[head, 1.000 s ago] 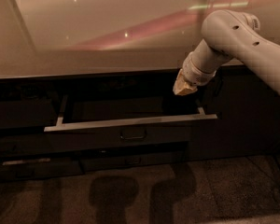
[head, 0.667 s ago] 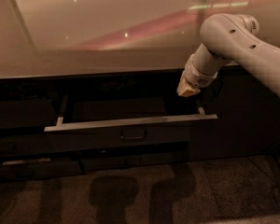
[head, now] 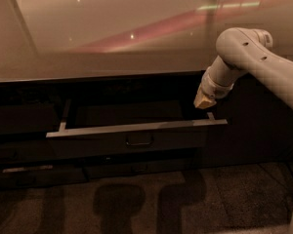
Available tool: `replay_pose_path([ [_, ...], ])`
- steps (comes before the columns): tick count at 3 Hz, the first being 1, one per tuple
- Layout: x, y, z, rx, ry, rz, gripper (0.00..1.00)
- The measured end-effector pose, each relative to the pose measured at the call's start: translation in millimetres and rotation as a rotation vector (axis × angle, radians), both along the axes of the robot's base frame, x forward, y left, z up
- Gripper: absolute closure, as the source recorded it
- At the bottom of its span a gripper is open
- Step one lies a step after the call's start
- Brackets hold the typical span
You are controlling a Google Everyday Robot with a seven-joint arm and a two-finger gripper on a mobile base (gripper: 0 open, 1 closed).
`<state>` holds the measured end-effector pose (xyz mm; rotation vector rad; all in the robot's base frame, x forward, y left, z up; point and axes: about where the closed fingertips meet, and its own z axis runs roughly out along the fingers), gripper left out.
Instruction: Open top drawer
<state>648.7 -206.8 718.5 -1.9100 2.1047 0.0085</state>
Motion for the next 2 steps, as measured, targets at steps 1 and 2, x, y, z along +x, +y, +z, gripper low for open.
replay_pose_path([
  [1,1.5,2.2,-6.3,-0.040,0.007,-0.008,1.00],
  [2,5.8,-12.3,-49.8,-0.058,0.118,-0.039,1.00],
])
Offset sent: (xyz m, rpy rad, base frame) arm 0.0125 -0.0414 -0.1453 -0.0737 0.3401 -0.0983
